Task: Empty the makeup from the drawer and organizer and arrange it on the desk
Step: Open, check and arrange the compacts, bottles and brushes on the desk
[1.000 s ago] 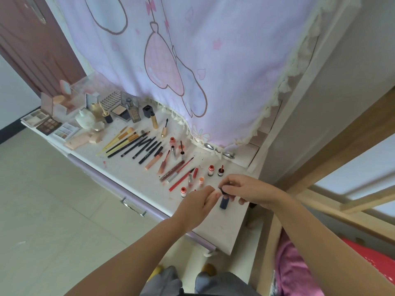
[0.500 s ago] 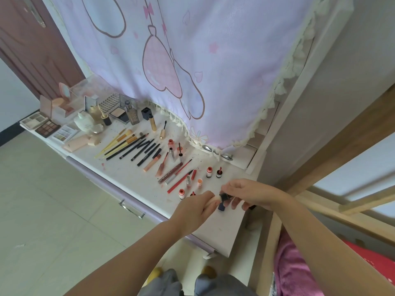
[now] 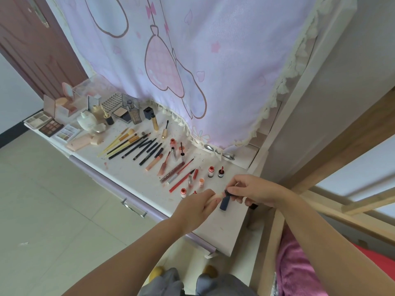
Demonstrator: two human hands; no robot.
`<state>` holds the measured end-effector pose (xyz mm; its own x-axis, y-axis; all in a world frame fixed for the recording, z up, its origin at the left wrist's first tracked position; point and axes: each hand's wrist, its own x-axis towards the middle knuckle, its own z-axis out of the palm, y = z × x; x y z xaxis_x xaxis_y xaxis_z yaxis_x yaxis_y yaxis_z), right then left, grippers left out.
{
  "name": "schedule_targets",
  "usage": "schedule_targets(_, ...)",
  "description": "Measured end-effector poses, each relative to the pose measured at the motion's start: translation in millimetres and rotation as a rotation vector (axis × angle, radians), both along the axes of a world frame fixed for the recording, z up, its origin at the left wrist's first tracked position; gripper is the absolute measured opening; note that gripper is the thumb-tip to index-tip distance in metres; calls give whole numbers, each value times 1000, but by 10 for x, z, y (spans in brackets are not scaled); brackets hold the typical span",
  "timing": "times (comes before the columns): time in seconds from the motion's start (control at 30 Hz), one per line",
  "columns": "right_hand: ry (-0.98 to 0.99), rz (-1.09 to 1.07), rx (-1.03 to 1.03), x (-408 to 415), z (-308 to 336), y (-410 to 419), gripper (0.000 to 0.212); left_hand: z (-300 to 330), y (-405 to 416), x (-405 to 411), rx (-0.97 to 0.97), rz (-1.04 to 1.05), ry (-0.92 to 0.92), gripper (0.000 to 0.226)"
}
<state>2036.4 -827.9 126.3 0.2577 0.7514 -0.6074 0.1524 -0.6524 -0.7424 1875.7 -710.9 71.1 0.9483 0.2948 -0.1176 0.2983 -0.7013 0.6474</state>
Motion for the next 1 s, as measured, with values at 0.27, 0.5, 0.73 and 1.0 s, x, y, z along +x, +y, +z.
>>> schedule_targets(0.27,227,-241,22,205,-232,-347,20,-257,-78,-280,-353,173,111,28)
schedule_targets(0.5,-87,-268,50,-52,-582,-141,19,-370,-332,-19,-315,498,-28,23)
schedule_targets(0.73,-514,-232,123,-77,-968,193,22,-505,-446,242,-399,771,30,23)
schedule_targets(1.0,-901,5,106,-82,-1183,362,23,-637,-385,389,-354,800,102,20)
